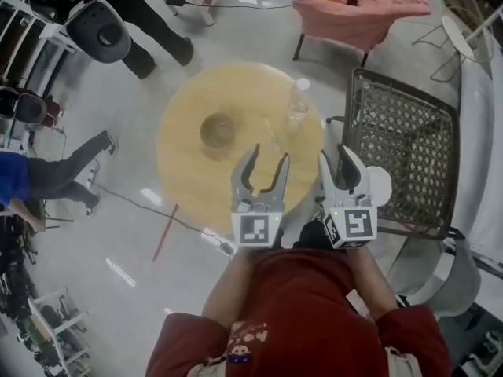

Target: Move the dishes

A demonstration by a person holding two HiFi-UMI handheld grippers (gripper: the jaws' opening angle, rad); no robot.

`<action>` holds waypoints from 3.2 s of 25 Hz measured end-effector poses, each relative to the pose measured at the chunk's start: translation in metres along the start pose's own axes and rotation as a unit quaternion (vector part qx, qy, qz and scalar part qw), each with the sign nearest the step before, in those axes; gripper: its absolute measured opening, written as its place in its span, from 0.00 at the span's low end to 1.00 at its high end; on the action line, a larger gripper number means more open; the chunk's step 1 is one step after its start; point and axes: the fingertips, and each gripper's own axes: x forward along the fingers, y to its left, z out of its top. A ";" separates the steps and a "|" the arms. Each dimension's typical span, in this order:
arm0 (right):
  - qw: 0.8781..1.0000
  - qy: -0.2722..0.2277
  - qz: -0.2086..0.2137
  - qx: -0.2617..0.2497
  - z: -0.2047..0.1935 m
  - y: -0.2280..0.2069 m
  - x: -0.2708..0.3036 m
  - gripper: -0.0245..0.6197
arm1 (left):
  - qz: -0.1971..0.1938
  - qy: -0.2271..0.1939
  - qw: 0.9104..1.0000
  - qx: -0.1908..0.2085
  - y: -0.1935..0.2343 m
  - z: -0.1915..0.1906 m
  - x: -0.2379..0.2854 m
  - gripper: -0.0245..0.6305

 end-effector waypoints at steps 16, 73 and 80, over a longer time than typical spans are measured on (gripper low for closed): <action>0.996 0.052 0.061 -0.029 -0.029 0.092 0.053 0.28 | 0.042 -0.020 0.999 0.011 0.086 0.000 -0.056 0.26; 0.923 0.375 0.055 -0.063 -0.245 0.101 0.137 0.13 | 0.075 0.034 0.997 0.006 0.160 -0.046 -0.079 0.05; 0.918 0.382 0.066 -0.078 -0.245 0.108 0.138 0.07 | 0.070 0.033 0.997 0.013 0.160 -0.043 -0.081 0.05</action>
